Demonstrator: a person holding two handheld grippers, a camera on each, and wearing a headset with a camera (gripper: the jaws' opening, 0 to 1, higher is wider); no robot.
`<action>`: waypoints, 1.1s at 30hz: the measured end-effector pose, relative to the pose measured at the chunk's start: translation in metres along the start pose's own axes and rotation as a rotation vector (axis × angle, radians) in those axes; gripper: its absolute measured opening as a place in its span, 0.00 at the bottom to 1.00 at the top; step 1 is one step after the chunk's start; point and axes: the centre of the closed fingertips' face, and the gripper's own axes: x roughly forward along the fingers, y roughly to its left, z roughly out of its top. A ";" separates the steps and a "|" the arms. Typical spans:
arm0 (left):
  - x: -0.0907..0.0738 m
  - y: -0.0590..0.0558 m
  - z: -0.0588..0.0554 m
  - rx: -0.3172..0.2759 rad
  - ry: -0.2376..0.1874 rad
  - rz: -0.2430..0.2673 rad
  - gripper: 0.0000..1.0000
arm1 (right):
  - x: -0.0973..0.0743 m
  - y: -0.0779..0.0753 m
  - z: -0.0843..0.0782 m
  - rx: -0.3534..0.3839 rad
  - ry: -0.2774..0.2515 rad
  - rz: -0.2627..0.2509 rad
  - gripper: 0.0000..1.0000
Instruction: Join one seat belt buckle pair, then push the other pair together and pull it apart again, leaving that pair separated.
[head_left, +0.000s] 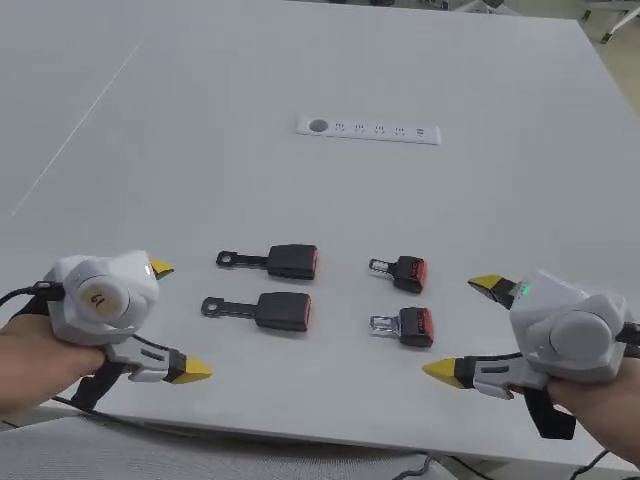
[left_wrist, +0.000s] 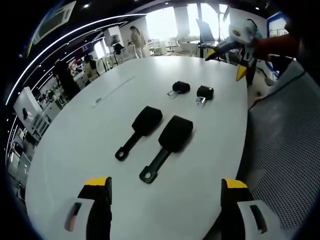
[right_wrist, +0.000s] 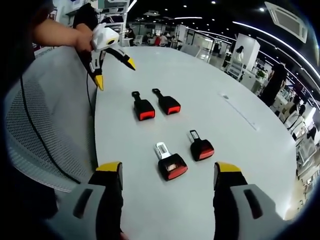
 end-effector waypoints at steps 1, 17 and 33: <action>0.001 0.000 0.001 0.014 0.007 -0.006 0.92 | 0.000 0.000 0.000 -0.003 0.000 0.003 0.73; 0.033 0.006 0.041 0.080 0.001 -0.081 0.77 | 0.024 0.005 -0.012 -0.089 0.055 0.076 0.61; 0.066 -0.005 0.048 0.169 0.042 -0.159 0.70 | 0.042 0.004 -0.019 -0.115 0.111 0.169 0.45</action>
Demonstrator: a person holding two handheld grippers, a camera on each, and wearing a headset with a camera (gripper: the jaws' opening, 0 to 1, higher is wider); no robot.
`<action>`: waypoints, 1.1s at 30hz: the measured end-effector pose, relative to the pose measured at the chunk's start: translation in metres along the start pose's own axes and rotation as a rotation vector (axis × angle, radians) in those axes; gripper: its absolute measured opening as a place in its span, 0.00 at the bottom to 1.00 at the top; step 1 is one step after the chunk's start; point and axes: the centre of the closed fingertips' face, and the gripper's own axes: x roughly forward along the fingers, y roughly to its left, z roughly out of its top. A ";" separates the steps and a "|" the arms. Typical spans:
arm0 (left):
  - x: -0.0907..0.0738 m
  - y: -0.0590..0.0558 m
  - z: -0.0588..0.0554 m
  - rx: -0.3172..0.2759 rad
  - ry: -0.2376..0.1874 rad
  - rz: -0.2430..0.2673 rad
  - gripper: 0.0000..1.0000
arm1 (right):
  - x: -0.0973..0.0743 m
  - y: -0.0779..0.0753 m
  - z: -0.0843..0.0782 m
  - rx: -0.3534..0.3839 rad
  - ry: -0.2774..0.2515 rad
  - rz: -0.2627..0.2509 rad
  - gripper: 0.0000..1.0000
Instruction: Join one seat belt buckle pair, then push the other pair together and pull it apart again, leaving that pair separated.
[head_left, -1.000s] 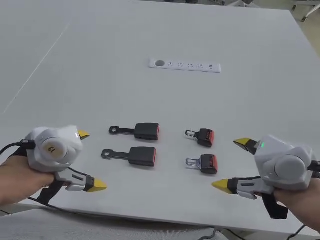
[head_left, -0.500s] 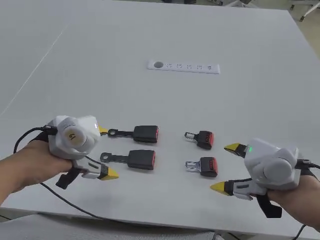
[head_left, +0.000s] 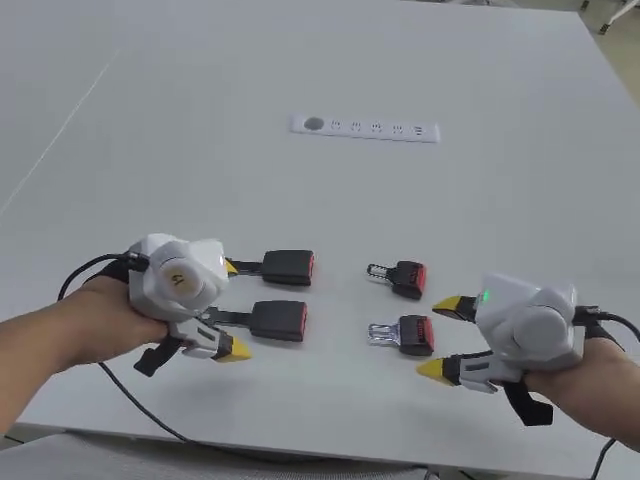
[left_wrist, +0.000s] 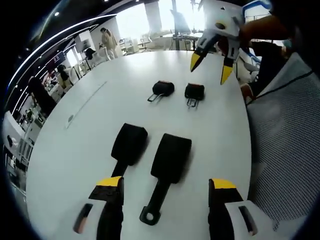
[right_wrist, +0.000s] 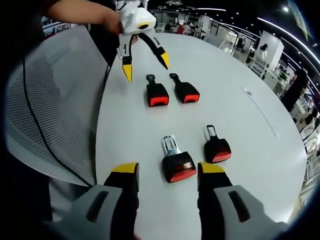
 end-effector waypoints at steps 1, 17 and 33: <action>0.001 0.000 0.001 0.005 0.001 -0.003 0.70 | 0.001 0.000 0.000 -0.001 0.001 0.003 0.45; 0.024 -0.006 0.008 0.115 0.040 -0.073 0.53 | 0.013 -0.009 -0.006 -0.070 0.058 0.039 0.40; 0.036 -0.007 0.006 0.198 0.098 -0.117 0.46 | 0.026 -0.017 -0.020 -0.125 0.121 0.091 0.39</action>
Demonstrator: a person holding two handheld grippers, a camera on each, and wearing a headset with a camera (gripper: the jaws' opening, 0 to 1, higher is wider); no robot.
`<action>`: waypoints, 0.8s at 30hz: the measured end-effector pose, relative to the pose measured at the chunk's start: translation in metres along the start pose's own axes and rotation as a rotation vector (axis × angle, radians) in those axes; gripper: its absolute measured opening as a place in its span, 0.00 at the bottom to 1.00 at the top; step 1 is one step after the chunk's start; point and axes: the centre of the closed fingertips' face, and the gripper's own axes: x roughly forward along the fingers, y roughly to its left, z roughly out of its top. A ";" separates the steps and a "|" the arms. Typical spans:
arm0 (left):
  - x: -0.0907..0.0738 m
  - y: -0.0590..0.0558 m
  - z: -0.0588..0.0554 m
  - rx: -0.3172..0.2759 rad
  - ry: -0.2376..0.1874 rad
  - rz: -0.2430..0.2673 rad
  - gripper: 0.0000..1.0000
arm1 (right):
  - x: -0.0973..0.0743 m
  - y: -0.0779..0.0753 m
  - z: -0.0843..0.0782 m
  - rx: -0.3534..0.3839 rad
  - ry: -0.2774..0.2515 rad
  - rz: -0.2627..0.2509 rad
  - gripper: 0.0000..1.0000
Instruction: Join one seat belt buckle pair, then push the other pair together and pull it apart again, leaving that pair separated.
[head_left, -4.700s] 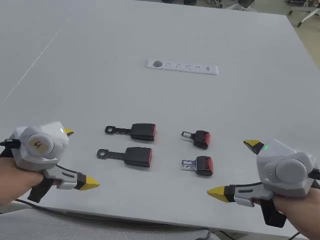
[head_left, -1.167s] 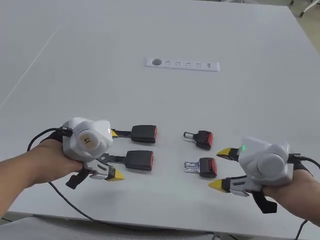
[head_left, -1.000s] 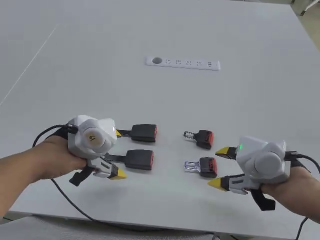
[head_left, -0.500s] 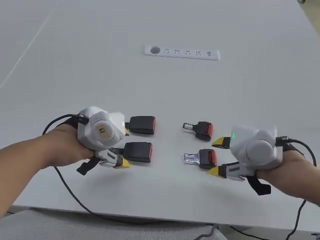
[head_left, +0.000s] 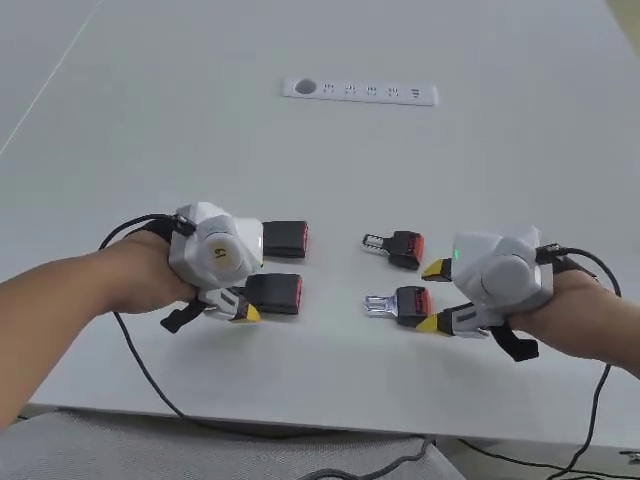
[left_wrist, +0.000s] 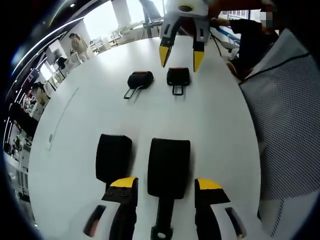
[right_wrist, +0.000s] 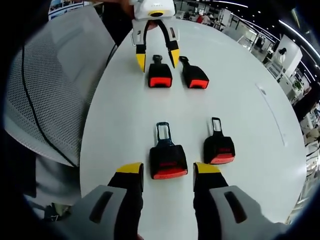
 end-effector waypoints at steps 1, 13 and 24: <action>0.000 0.001 0.000 -0.002 0.000 -0.001 0.46 | 0.002 0.000 0.000 0.004 -0.002 0.006 0.39; 0.011 0.003 -0.001 0.059 0.022 -0.048 0.37 | 0.014 0.003 -0.005 0.003 0.023 0.062 0.35; 0.014 0.000 -0.006 0.097 0.048 -0.072 0.33 | 0.015 0.002 -0.011 -0.013 0.050 0.084 0.32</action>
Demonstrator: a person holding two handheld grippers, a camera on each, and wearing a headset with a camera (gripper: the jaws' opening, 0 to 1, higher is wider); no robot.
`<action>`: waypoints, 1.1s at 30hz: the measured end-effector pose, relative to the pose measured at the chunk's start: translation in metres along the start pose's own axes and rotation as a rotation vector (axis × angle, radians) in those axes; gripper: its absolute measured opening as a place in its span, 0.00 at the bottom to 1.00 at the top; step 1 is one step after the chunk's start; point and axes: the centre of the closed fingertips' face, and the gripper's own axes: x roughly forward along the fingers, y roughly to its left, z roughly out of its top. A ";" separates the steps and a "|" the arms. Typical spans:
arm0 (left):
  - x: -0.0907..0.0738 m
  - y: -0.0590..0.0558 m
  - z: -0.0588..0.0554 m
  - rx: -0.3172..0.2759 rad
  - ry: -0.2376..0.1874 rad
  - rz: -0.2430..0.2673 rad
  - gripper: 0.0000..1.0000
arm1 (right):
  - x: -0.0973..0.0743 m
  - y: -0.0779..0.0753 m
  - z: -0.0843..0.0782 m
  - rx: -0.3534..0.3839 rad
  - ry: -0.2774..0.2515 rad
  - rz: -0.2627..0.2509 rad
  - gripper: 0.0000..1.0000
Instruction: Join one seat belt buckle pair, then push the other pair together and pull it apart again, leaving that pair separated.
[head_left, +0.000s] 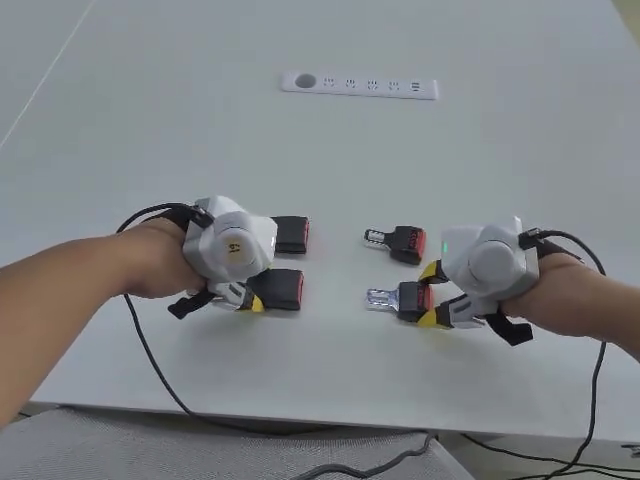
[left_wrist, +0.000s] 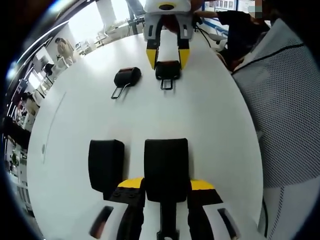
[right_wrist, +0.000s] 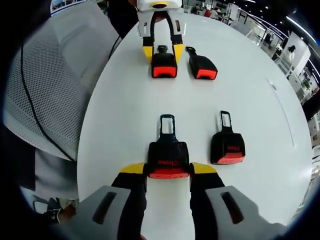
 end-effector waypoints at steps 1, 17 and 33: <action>0.000 0.000 0.000 0.002 0.001 -0.002 0.33 | 0.000 0.000 0.000 -0.002 0.001 0.002 0.32; 0.001 -0.001 -0.001 0.044 0.006 -0.006 0.33 | 0.002 0.001 -0.002 -0.015 0.027 0.006 0.32; 0.000 -0.002 0.001 0.050 0.007 -0.032 0.32 | 0.004 0.001 0.006 -0.013 0.036 0.002 0.32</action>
